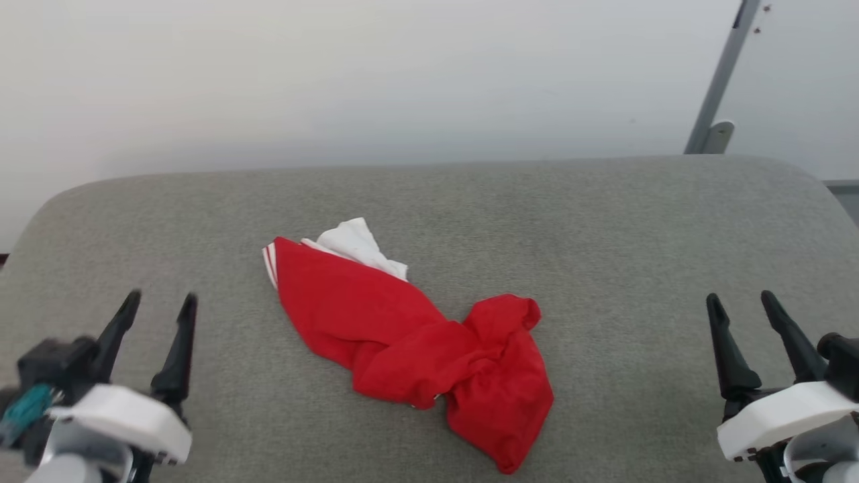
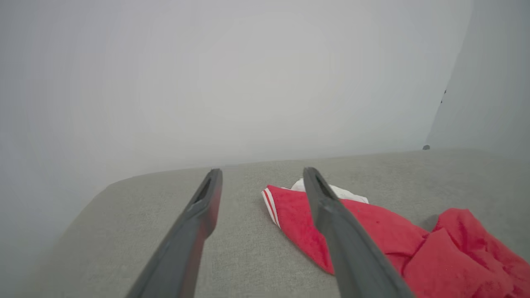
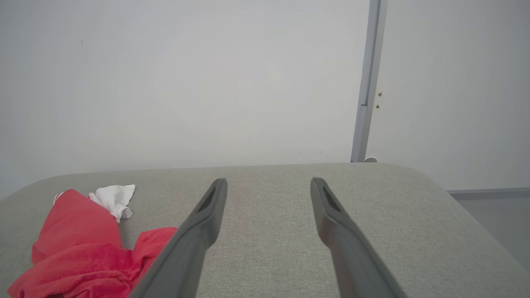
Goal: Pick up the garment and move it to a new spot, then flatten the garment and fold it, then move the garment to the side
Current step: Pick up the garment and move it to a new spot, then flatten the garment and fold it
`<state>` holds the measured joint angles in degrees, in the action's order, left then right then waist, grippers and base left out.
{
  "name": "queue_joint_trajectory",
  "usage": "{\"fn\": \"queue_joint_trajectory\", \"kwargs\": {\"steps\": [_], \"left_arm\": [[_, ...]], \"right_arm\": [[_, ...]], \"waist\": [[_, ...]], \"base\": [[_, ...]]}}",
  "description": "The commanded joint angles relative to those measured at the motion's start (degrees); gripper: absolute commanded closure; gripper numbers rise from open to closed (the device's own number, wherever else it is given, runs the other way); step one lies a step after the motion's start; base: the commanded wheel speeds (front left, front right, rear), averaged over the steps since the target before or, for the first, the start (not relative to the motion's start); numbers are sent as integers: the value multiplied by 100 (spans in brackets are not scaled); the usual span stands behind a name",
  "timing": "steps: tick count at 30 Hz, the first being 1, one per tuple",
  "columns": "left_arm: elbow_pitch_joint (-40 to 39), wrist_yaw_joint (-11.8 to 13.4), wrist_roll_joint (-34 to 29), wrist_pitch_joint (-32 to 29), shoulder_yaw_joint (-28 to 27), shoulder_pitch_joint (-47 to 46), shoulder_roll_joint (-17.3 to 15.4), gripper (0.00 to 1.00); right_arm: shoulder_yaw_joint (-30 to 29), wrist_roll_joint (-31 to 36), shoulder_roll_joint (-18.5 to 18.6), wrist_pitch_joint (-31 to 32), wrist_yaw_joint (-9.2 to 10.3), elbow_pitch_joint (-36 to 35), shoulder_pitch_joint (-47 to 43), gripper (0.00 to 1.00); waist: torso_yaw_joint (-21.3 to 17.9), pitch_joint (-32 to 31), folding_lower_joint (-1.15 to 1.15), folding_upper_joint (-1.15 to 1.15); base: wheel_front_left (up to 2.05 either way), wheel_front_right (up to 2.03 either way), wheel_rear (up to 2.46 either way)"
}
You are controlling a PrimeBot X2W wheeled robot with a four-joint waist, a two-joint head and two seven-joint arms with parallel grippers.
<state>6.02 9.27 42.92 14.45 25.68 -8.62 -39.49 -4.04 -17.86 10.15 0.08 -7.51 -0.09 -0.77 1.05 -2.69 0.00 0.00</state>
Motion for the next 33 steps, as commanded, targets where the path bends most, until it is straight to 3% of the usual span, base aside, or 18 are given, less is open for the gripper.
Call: {"fn": "queue_joint_trajectory", "kwargs": {"steps": [1, 8, 22, 33], "left_arm": [[-64, 10, 46, 54, -141, 228, -6, 0], [-215, -160, -153, 83, -695, 845, 201, 0], [-199, -1087, -1064, 86, -2083, 1842, 1403, 0], [-89, -1567, -1594, 87, -2644, 2019, 2080, 0]], "right_arm": [[-16, 34, 19, 14, 3, -19, -82, 0], [-44, 153, 39, -50, 4, 43, -133, 0], [-108, 322, -41, -497, 4, 182, -225, 0], [-197, 267, -199, -552, 4, 133, -298, 0]], "waist": [[73, -13, 0, 0], [177, -24, 0, 0], [216, -35, 0, 0], [215, -53, 0, 0]], "base": [[0, 0, 0], [0, 0, 0], [0, 0, 0], [0, 0, 0]]}}
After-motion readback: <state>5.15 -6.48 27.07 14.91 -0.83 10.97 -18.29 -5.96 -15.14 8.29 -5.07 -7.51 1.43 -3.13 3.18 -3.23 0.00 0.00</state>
